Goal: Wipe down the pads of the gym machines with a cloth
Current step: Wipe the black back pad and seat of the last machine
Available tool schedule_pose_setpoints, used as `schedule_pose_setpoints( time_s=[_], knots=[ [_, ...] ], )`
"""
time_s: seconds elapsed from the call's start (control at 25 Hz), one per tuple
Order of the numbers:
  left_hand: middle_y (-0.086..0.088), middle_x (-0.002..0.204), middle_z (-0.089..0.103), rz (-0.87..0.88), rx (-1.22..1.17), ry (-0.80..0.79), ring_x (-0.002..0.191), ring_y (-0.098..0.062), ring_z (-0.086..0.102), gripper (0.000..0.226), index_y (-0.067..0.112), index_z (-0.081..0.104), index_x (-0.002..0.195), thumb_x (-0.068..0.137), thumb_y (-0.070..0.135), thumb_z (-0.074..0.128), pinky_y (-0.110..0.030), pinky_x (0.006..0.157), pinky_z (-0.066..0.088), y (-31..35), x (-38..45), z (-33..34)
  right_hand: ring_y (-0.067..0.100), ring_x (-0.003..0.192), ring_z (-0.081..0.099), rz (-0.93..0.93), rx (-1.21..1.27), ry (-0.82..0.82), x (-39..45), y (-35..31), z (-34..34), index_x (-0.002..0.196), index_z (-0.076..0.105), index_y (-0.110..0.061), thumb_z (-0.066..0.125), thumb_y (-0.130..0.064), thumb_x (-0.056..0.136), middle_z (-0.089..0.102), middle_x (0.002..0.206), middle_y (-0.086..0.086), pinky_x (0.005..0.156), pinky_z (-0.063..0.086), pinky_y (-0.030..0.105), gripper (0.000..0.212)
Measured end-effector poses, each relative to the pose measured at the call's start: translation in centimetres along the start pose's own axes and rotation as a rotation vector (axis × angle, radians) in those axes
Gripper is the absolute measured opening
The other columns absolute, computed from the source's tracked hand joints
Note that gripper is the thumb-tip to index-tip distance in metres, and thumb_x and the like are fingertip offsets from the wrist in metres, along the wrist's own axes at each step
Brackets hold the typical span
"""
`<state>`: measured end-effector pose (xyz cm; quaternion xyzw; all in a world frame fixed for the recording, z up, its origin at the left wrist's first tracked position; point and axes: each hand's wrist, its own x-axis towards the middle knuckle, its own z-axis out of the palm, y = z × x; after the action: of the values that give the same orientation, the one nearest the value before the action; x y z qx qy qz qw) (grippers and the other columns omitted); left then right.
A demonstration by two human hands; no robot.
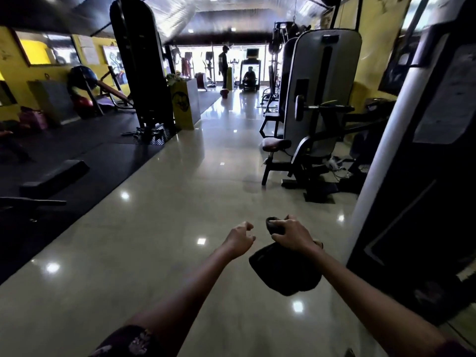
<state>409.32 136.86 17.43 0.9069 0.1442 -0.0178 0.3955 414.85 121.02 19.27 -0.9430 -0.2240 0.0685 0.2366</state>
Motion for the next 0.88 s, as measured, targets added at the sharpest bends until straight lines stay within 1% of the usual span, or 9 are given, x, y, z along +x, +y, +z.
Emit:
schedule_pose_setpoints(
  time_s=[0.12, 0.28, 0.4, 0.48, 0.64, 0.76, 0.88],
  knots=[
    [-0.01, 0.136, 0.051, 0.093, 0.038, -0.063, 0.125, -0.023, 0.047, 0.039, 0.006, 0.049, 0.131, 0.094, 0.015, 0.053, -0.025, 0.1, 0.036, 1.9, 7.5, 0.4, 0.028, 0.107, 0.055, 0.098, 0.01, 0.049, 5.1, 2.9, -1.2, 0.131, 0.054, -0.034, 0.06, -0.031, 0.084, 0.044, 0.116, 0.009, 0.089, 0.042, 0.03, 0.047],
    [-0.012, 0.137, 0.049, 0.225, 0.064, -0.217, 0.125, -0.025, 0.047, 0.039, 0.005, 0.047, 0.132, 0.094, 0.012, 0.052, -0.029, 0.101, 0.037, 5.3, 17.0, 2.1, 0.025, 0.106, 0.055, 0.275, 0.01, 0.133, 10.7, 7.6, -3.2, 0.135, 0.051, -0.031, 0.06, -0.032, 0.085, 0.043, 0.119, 0.008, 0.089, 0.043, 0.029, 0.051],
    [-0.01, 0.137, 0.048, 0.352, 0.123, -0.327, 0.124, -0.024, 0.047, 0.04, 0.009, 0.046, 0.134, 0.095, 0.016, 0.051, -0.032, 0.102, 0.039, 8.7, 22.7, 3.4, 0.025, 0.11, 0.053, 0.423, 0.02, 0.202, 12.8, 10.3, -5.5, 0.135, 0.05, -0.032, 0.059, -0.032, 0.085, 0.042, 0.124, 0.008, 0.092, 0.041, 0.03, 0.051],
    [-0.01, 0.138, 0.047, 0.452, 0.14, -0.401, 0.126, -0.024, 0.046, 0.041, 0.008, 0.045, 0.135, 0.095, 0.016, 0.051, -0.033, 0.103, 0.039, 11.8, 26.3, 5.1, 0.027, 0.11, 0.052, 0.525, 0.027, 0.276, 13.5, 12.3, -7.1, 0.136, 0.05, -0.031, 0.059, -0.032, 0.085, 0.04, 0.122, 0.008, 0.092, 0.042, 0.031, 0.052],
    [-0.012, 0.138, 0.047, 0.609, 0.177, -0.582, 0.126, -0.025, 0.045, 0.041, 0.007, 0.045, 0.135, 0.095, 0.015, 0.05, -0.03, 0.101, 0.038, 17.9, 29.2, 10.9, 0.026, 0.107, 0.052, 0.728, 0.017, 0.366, 12.5, 17.6, -9.6, 0.135, 0.05, -0.027, 0.059, -0.032, 0.086, 0.038, 0.119, 0.008, 0.089, 0.043, 0.031, 0.05],
    [-0.011, 0.134, 0.05, 0.721, 0.212, -0.683, 0.124, -0.026, 0.046, 0.04, 0.006, 0.046, 0.133, 0.094, 0.015, 0.05, -0.028, 0.097, 0.037, 21.5, 29.9, 15.7, 0.026, 0.103, 0.053, 0.826, -0.003, 0.413, 11.0, 21.3, -10.8, 0.134, 0.051, -0.027, 0.059, -0.033, 0.088, 0.039, 0.117, 0.007, 0.08, 0.041, 0.029, 0.048],
    [-0.011, 0.131, 0.053, 0.803, 0.215, -0.76, 0.121, -0.025, 0.049, 0.04, 0.008, 0.046, 0.132, 0.094, 0.017, 0.052, -0.026, 0.093, 0.038, 25.6, 30.9, 20.8, 0.028, 0.107, 0.053, 0.915, -0.028, 0.459, 9.1, 25.9, -12.6, 0.137, 0.048, -0.025, 0.057, -0.033, 0.089, 0.037, 0.127, 0.01, 0.08, 0.042, 0.032, 0.05]
  ],
)
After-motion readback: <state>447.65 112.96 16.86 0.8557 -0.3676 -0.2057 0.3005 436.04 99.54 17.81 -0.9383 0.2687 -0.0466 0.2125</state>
